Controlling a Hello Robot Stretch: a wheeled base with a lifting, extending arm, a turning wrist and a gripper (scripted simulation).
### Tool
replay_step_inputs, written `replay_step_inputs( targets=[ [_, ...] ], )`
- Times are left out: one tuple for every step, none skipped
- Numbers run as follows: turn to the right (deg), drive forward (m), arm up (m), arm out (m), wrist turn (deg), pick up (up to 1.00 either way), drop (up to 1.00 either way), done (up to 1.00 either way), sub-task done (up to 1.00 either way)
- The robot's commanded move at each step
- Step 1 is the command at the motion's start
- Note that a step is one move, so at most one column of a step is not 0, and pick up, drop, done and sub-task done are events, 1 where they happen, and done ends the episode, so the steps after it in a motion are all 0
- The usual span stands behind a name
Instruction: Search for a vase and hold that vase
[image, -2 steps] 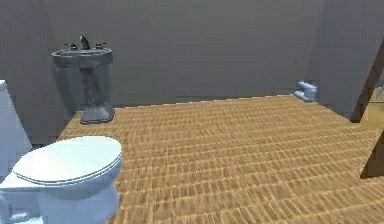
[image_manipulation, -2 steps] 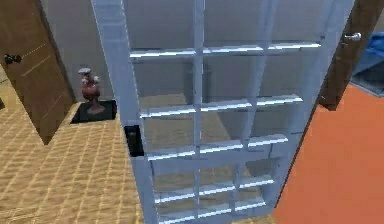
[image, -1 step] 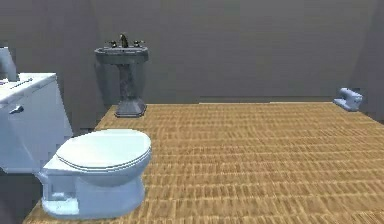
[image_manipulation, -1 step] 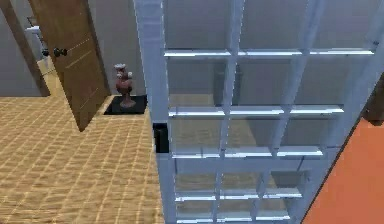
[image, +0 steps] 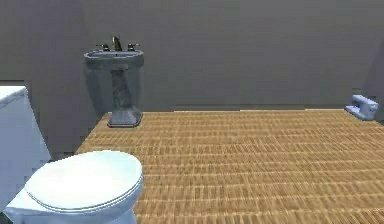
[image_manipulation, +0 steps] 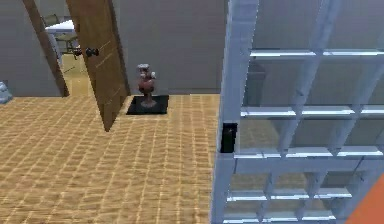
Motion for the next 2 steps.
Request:
replay_step_inputs(
  targets=[
    [45.0, 0.00, 0.00, 0.00, 0.0, 0.00, 0.00, 0.00, 0.00],
    [0.0, 1.00, 0.00, 0.00, 0.0, 0.00, 0.00, 0.00, 0.00]
  ],
)
